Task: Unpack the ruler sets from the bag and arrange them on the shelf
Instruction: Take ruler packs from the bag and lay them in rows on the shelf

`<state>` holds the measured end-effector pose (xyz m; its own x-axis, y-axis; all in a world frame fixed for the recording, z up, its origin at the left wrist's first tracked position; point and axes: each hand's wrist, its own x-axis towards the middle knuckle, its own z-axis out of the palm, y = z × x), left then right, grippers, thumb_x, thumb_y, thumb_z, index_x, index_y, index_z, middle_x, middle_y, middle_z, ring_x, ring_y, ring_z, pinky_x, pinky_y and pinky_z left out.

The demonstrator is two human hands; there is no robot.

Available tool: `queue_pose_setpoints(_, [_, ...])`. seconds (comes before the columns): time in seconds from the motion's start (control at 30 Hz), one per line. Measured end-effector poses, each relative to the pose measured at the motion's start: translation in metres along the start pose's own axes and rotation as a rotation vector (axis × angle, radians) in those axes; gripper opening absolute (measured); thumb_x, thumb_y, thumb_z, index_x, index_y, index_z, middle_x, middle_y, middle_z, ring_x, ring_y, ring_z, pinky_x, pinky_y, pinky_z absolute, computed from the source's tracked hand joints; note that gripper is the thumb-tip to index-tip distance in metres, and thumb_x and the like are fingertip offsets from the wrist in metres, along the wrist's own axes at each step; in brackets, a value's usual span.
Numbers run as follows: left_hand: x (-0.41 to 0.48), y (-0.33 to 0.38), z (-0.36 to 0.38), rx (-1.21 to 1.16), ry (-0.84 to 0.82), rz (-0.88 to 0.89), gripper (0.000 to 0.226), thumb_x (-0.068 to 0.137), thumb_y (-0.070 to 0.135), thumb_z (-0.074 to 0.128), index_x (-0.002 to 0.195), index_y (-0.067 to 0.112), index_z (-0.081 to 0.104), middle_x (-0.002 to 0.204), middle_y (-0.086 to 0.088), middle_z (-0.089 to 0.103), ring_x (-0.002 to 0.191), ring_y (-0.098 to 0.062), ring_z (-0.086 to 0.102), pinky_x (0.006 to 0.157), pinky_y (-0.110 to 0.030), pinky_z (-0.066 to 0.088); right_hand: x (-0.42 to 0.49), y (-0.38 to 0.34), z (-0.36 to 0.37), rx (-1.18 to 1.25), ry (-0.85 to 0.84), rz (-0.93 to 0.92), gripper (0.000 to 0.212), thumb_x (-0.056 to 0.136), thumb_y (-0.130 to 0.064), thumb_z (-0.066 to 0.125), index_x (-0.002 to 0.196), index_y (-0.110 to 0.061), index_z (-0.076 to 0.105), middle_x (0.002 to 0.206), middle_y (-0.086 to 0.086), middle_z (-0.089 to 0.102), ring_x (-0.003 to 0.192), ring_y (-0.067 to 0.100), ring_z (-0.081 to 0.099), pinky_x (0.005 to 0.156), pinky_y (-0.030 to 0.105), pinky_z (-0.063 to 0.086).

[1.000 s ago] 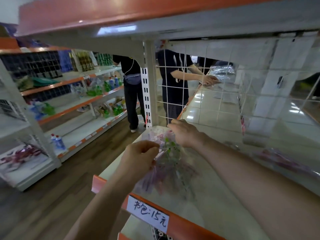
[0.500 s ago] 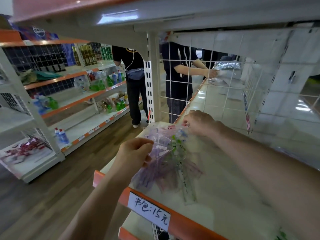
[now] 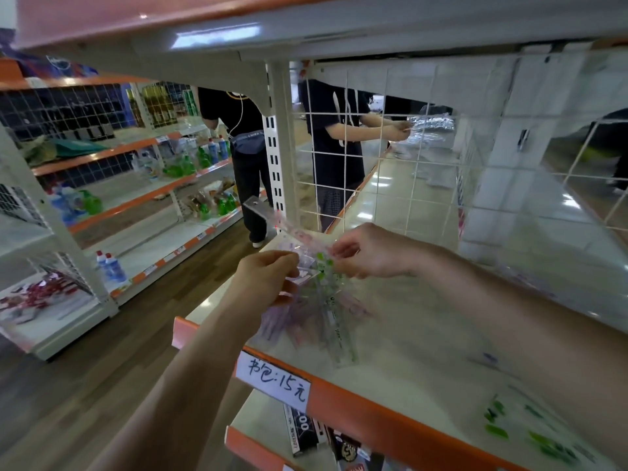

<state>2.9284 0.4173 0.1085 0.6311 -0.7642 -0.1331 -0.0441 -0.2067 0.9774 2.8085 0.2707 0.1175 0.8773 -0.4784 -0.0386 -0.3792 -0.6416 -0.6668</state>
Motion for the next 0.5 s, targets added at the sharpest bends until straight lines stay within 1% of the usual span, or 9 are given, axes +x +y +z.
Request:
queue_pose_setpoints(0.03, [-0.002,0.000,0.003,-0.012,-0.015,-0.006,0.015,0.095,0.018,0.054,0.097,0.009,0.066,0.085,-0.008,0.061,0.066,-0.019,0.057,0.063,-0.031,0.050,-0.005,-0.007,0.004,0.034,-0.040,-0.024,0.007,0.089,-0.016,0.064,0.089,-0.010,0.066,0.078,-0.001,0.060,0.072,0.015,0.058,0.072,0.036,0.054])
queue_pose_setpoints(0.07, [-0.004,0.000,0.005,-0.029,-0.027,-0.010,0.018,0.095,0.020,0.053,0.100,0.007,0.065,0.084,-0.008,0.062,0.066,-0.019,0.057,0.062,-0.030,0.050,-0.009,-0.014,0.008,0.053,-0.073,-0.041,0.008,0.089,-0.017,0.063,0.082,-0.014,0.065,0.073,-0.002,0.058,0.069,0.013,0.057,0.068,0.034,0.053])
queue_pose_setpoints(0.1, [-0.006,0.000,0.007,-0.051,-0.036,-0.013,0.021,0.096,0.021,0.052,0.103,0.006,0.064,0.084,-0.008,0.063,0.067,-0.019,0.058,0.061,-0.029,0.050,-0.013,-0.020,0.012,0.058,-0.103,-0.049,0.009,0.089,-0.019,0.063,0.080,-0.017,0.063,0.071,-0.003,0.058,0.068,0.012,0.057,0.066,0.031,0.051])
queue_pose_setpoints(0.2, [-0.012,0.001,0.008,-0.117,-0.048,-0.016,0.022,0.097,0.020,0.048,0.107,0.007,0.063,0.085,-0.011,0.064,0.072,-0.021,0.061,0.061,-0.029,0.052,-0.023,-0.030,0.020,0.070,-0.141,-0.044,0.001,0.089,-0.017,0.063,0.089,-0.017,0.064,0.074,-0.005,0.060,0.067,0.010,0.057,0.063,0.027,0.050])
queue_pose_setpoints(0.27, [-0.015,0.001,0.005,-0.146,-0.038,-0.027,0.022,0.097,0.019,0.048,0.109,0.008,0.063,0.084,-0.010,0.063,0.072,-0.022,0.061,0.064,-0.031,0.052,-0.030,-0.033,0.020,0.010,-0.133,-0.008,0.024,0.089,-0.026,0.063,0.109,-0.013,0.064,0.084,-0.005,0.060,0.073,0.012,0.059,0.067,0.029,0.052])
queue_pose_setpoints(0.33, [-0.017,0.000,0.001,-0.172,-0.014,-0.042,0.021,0.097,0.016,0.047,0.108,0.006,0.063,0.077,-0.008,0.061,0.068,-0.021,0.059,0.064,-0.031,0.050,-0.038,-0.031,0.022,-0.175,-0.106,0.082,0.047,0.088,-0.040,0.061,0.127,-0.014,0.056,0.103,0.000,0.060,0.087,0.016,0.059,0.074,0.028,0.047])
queue_pose_setpoints(0.4, [-0.018,-0.003,-0.002,-0.173,0.012,-0.059,0.021,0.097,0.014,0.047,0.106,0.005,0.064,0.073,-0.008,0.061,0.068,-0.021,0.058,0.067,-0.031,0.050,-0.044,-0.028,0.031,-0.415,-0.048,0.149,0.052,0.088,-0.050,0.057,0.128,-0.017,0.055,0.115,0.005,0.062,0.098,0.020,0.059,0.074,0.025,0.040])
queue_pose_setpoints(0.43, [-0.018,-0.005,-0.003,-0.165,0.020,-0.065,0.021,0.097,0.014,0.048,0.106,0.004,0.064,0.074,-0.008,0.062,0.069,-0.021,0.058,0.069,-0.032,0.051,-0.045,-0.024,0.040,-0.489,-0.025,0.160,0.054,0.087,-0.054,0.056,0.127,-0.018,0.056,0.117,0.006,0.062,0.101,0.023,0.060,0.073,0.025,0.041])
queue_pose_setpoints(0.5, [-0.019,-0.009,-0.003,-0.143,0.026,-0.067,0.021,0.096,0.016,0.048,0.104,0.005,0.065,0.080,-0.009,0.067,0.073,-0.022,0.060,0.073,-0.034,0.052,-0.044,-0.021,0.058,-0.533,0.025,0.175,0.056,0.085,-0.060,0.056,0.125,-0.021,0.056,0.117,0.005,0.063,0.104,0.024,0.060,0.072,0.026,0.042])
